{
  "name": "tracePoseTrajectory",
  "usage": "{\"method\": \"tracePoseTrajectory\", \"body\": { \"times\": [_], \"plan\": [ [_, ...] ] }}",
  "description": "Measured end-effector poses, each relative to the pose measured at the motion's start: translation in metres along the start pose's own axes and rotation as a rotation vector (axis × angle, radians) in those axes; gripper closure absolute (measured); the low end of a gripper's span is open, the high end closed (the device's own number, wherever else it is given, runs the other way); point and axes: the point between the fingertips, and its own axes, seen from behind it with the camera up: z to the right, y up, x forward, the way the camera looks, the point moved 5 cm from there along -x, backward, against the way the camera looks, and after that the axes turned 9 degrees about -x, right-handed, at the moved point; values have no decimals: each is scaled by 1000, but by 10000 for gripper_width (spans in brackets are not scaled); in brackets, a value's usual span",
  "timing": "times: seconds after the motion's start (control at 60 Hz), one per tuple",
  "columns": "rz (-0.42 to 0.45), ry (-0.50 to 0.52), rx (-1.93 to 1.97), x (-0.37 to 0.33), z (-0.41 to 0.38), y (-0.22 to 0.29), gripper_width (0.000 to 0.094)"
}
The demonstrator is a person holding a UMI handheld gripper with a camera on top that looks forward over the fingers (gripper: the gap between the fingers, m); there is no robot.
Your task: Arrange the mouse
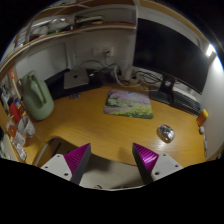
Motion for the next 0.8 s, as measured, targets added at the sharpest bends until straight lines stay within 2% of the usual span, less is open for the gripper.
{"method": "tracePoseTrajectory", "body": {
  "times": [0.467, 0.6, 0.8],
  "plan": [
    [-15, -268, 237, -13, 174, -75, 73],
    [14, -303, 273, -9, 205, -83, 70],
    [73, -290, 290, 20, 225, -79, 64]
  ]
}}
